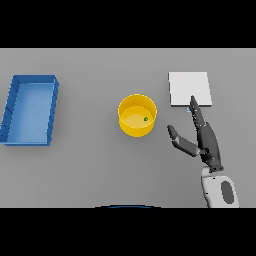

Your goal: Pick up the red beaker and tilt it to pour out 1 green nut into yellow bowl. Pick up the yellow bowl and place it on the metallic measuring scale.

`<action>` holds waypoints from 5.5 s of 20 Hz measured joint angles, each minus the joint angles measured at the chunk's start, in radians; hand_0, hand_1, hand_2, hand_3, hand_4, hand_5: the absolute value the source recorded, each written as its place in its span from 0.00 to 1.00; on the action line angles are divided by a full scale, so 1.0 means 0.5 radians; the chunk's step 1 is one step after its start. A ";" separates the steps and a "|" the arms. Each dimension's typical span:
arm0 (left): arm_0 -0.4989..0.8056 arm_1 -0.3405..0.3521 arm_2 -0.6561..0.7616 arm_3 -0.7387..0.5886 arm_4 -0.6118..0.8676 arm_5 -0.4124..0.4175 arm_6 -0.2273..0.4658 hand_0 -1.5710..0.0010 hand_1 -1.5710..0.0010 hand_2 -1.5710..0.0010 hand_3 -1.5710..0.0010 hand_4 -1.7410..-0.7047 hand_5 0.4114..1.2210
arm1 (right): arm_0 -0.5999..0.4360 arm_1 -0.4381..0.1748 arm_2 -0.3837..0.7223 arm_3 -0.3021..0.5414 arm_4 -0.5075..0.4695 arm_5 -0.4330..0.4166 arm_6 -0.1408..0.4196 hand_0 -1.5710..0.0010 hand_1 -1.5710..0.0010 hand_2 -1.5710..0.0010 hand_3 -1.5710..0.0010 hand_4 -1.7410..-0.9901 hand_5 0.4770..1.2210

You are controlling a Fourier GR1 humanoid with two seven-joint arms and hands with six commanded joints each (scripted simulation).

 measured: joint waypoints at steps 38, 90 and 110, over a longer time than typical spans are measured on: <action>2.074 0.086 0.247 -1.944 1.087 0.285 1.025 0.97 0.97 0.97 0.97 0.93 0.28 | 0.018 -0.068 0.047 0.002 0.157 -0.042 0.047 1.00 1.00 1.00 1.00 0.83 0.22; 2.106 0.080 0.311 -1.974 1.181 0.238 0.895 1.00 1.00 1.00 1.00 0.92 0.36 | -1.526 -0.574 1.149 1.147 1.286 0.988 -0.272 0.05 0.05 0.13 0.24 0.04 0.98; 2.157 0.073 0.334 -2.110 1.256 0.245 0.975 1.00 1.00 1.00 1.00 0.87 0.40 | -1.530 -0.913 0.839 0.713 1.157 1.100 0.091 0.01 0.00 0.03 0.26 0.00 1.00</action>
